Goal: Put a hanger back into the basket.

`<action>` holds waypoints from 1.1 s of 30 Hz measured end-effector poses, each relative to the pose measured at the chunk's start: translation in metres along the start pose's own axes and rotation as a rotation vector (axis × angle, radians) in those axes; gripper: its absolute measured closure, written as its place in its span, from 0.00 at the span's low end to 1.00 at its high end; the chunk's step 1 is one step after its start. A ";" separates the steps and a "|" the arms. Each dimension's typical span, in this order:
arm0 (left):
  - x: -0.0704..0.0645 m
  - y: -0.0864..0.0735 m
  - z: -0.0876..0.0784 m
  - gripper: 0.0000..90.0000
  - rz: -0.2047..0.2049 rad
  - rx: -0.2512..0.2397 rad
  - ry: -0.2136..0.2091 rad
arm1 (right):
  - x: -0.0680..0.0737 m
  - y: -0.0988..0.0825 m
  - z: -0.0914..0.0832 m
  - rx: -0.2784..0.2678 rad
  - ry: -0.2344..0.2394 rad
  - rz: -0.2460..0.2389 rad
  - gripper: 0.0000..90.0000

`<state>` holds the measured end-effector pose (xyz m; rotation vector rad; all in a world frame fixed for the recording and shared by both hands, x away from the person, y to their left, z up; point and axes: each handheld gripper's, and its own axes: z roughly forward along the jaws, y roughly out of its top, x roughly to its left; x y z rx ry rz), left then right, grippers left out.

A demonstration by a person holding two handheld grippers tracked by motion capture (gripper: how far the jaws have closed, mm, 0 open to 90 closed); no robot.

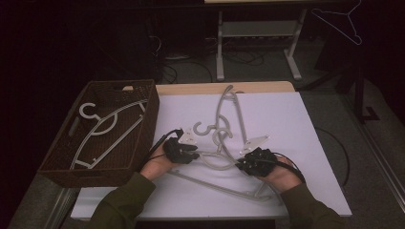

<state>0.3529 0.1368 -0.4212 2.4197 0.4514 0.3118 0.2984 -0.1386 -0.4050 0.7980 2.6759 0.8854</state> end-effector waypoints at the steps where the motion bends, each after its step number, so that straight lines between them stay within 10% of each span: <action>1: 0.000 0.000 0.000 0.77 0.000 0.001 -0.010 | -0.002 0.000 0.000 -0.001 -0.003 -0.003 0.89; 17: -0.005 0.003 -0.003 0.90 0.056 -0.029 -0.145 | -0.021 -0.008 -0.009 -0.052 -0.057 0.044 0.75; 33: -0.001 0.014 -0.015 0.91 -0.016 -0.030 -0.156 | -0.026 -0.012 -0.035 -0.252 -0.095 0.142 0.25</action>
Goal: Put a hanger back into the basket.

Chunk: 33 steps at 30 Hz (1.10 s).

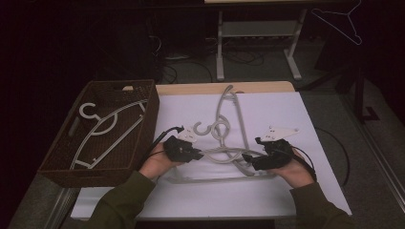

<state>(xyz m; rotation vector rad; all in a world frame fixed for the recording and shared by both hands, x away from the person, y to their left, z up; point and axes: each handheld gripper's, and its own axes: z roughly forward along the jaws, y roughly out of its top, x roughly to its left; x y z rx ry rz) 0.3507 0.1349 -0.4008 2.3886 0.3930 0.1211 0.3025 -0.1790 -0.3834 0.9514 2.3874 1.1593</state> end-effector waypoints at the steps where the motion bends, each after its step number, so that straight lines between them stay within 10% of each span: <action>1: -0.001 0.002 -0.002 0.91 -0.004 -0.005 -0.001 | 0.000 0.000 -0.002 -0.011 -0.008 0.006 0.24; 33: 0.027 0.031 -0.109 0.91 -0.138 -0.133 0.166 | 0.004 -0.008 -0.016 -0.072 -0.008 0.020 0.16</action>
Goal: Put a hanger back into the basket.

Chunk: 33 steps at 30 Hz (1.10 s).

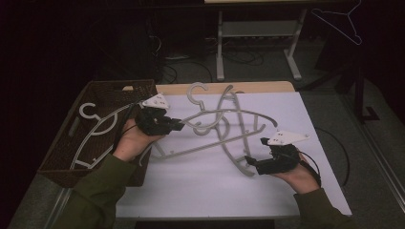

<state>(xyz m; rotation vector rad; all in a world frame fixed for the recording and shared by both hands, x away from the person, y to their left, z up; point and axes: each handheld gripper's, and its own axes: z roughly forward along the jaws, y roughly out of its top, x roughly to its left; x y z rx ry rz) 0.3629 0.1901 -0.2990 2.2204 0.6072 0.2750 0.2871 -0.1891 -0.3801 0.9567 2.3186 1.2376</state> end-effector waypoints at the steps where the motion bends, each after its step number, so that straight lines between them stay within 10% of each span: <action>1: 0.003 -0.001 -0.005 0.91 -0.013 -0.005 0.012 | 0.000 -0.001 0.001 0.006 -0.003 0.008 0.16; 33: 0.109 -0.091 -0.154 0.91 -0.303 -0.102 0.353 | -0.006 -0.008 0.010 0.039 -0.014 0.025 0.15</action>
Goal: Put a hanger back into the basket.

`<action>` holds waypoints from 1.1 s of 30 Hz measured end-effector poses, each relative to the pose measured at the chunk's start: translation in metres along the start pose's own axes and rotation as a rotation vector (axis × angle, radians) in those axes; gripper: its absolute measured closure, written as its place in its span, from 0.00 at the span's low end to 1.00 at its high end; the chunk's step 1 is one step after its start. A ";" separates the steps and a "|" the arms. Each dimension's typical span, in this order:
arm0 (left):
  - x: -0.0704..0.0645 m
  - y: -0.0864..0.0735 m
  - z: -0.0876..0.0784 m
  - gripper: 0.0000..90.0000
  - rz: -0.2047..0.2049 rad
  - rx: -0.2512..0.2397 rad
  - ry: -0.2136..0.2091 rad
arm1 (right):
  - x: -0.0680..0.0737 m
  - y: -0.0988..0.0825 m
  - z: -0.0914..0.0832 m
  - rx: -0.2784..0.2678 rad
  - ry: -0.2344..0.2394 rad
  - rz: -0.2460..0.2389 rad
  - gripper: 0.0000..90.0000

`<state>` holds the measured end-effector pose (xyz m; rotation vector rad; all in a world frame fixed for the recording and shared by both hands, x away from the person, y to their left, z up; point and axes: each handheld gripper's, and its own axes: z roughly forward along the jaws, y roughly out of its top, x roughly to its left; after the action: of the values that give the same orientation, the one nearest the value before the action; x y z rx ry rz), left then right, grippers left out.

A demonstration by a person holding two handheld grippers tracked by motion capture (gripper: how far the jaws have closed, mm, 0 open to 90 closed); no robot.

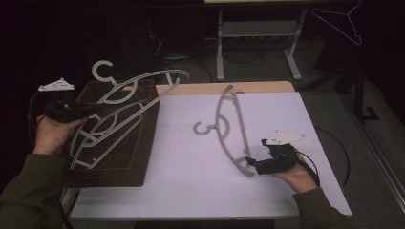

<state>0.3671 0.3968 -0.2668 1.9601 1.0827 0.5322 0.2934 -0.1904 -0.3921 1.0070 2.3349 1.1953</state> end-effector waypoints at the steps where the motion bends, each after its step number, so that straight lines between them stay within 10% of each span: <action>1: 0.004 -0.002 -0.003 0.91 -0.013 -0.004 0.012 | 0.000 0.000 0.000 -0.001 0.001 0.004 0.15; 21: 0.051 -0.037 -0.034 0.91 -0.068 0.064 0.172 | -0.001 -0.001 0.001 0.004 -0.008 0.005 0.15; 33: 0.054 -0.049 -0.019 0.91 -0.050 0.159 0.231 | -0.001 -0.001 0.002 0.009 -0.007 0.005 0.15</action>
<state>0.3591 0.4655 -0.2969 2.0380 1.3508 0.6755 0.2947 -0.1899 -0.3944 1.0197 2.3357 1.1819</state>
